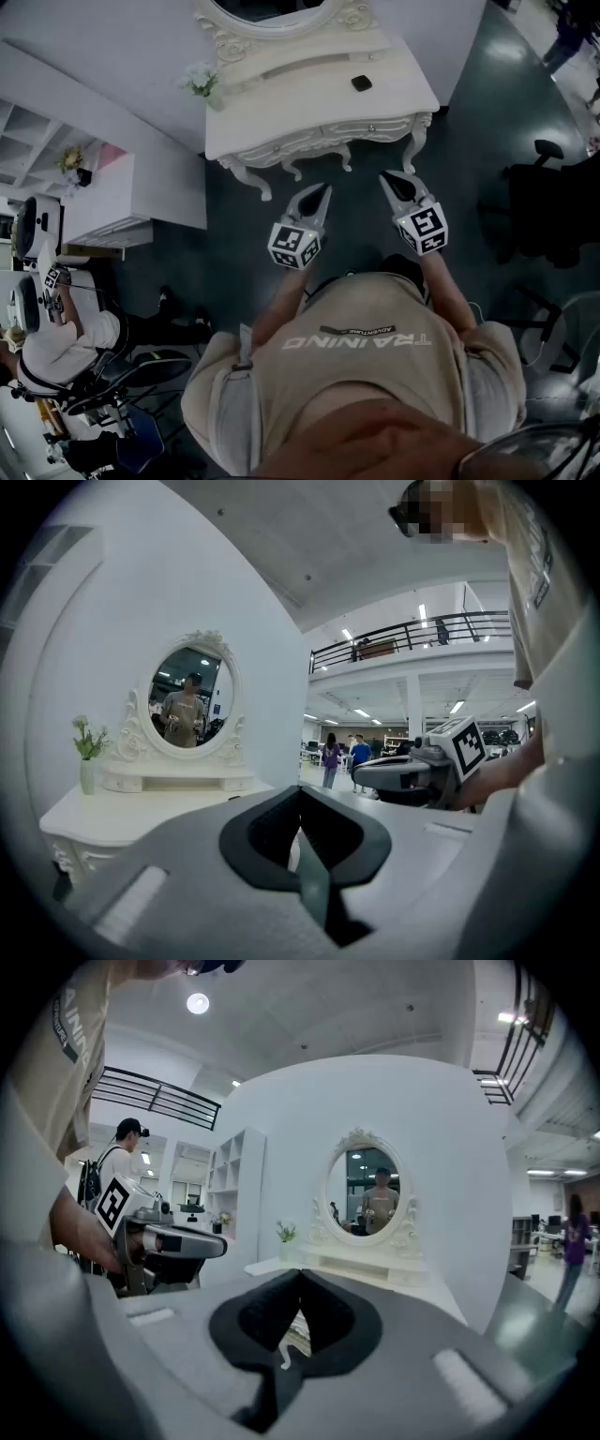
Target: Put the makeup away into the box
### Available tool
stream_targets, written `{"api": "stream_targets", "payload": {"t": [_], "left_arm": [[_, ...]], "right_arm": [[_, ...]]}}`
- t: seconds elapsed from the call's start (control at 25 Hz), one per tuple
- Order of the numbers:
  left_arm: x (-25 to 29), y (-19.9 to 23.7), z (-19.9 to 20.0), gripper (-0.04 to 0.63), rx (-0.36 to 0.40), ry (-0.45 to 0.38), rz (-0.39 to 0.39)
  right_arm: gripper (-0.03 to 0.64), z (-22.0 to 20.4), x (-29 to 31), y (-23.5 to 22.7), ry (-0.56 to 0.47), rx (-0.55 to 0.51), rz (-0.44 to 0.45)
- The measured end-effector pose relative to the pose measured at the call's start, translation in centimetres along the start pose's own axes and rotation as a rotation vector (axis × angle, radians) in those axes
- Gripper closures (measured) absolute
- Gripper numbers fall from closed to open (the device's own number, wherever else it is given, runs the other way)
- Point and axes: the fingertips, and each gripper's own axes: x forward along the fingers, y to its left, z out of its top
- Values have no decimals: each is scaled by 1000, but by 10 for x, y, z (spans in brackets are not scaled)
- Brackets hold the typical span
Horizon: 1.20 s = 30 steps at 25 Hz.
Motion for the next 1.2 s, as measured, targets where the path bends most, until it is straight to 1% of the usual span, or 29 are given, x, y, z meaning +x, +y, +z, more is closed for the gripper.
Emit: {"api": "stream_targets", "payload": {"t": [0.16, 0.4, 0.52, 0.72, 0.8, 0.88, 1.08, 1.2], "left_arm": [[0, 7, -17, 589, -18, 19, 6], [6, 28, -19, 588, -21, 20, -8], [5, 30, -16, 588, -14, 12, 1], [13, 35, -8, 588, 0, 6, 32], [24, 31, -7, 589, 8, 17, 37], [36, 22, -4, 588, 12, 27, 41], [65, -5, 2, 589, -14, 59, 52], [82, -13, -4, 588, -29, 82, 72]], "right_arm": [[614, -17, 3, -2, 37, 28, -5], [614, -11, 22, -9, 37, 27, -34], [614, -9, 25, -9, 29, 26, -22], [614, -5, 29, -15, 21, -23, -2], [614, -5, 27, -25, 20, -21, 5], [614, -8, 23, -38, 17, 4, 13], [614, -13, 14, -71, 9, 33, 51], [614, -23, 17, -88, 9, 54, 81]]}}
